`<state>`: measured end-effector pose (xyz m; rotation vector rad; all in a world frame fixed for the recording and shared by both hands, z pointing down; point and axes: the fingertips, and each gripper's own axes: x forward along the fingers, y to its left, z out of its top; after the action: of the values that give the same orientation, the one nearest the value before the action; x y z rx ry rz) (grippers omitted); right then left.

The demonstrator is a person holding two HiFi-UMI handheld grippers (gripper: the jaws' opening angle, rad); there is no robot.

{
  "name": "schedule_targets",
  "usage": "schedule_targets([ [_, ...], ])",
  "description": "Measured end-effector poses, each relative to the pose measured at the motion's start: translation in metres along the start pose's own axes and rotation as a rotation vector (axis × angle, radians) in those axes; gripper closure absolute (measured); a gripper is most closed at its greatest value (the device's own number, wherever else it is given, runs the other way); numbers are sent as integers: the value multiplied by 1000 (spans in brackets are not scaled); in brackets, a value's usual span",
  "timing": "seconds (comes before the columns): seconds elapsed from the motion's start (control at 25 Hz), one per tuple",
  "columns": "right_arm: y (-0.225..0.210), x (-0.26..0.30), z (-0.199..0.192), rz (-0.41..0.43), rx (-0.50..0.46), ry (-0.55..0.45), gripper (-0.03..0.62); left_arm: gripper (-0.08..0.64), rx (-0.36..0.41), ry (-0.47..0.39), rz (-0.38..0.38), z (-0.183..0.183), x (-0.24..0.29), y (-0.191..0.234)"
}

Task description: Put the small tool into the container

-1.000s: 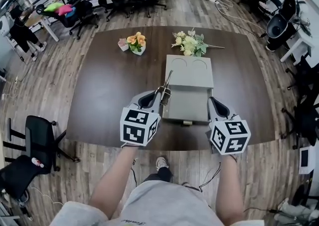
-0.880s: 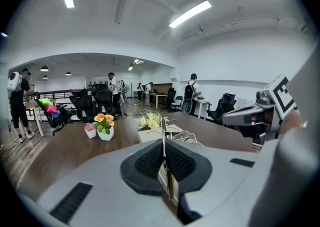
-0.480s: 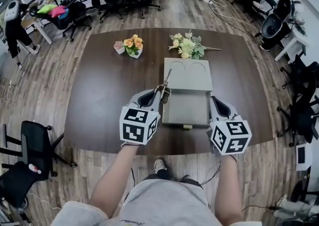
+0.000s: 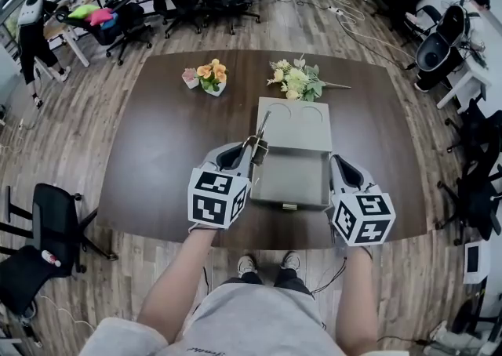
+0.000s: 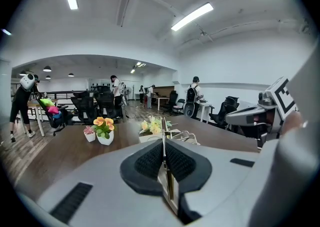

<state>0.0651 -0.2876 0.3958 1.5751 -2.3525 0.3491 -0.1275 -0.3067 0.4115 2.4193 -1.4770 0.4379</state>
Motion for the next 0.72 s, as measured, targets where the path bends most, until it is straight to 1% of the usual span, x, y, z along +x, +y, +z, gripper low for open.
schedule_targets([
  [0.4, -24, 6, -2, 49, -12, 6, 588, 558, 31, 26, 24, 1, 19, -18],
  [0.56, -27, 7, -6, 61, -16, 12, 588, 558, 52, 46, 15, -3, 26, -24],
  [0.72, -28, 7, -11, 65, -18, 21, 588, 557, 85, 68, -19, -8, 33, -32],
])
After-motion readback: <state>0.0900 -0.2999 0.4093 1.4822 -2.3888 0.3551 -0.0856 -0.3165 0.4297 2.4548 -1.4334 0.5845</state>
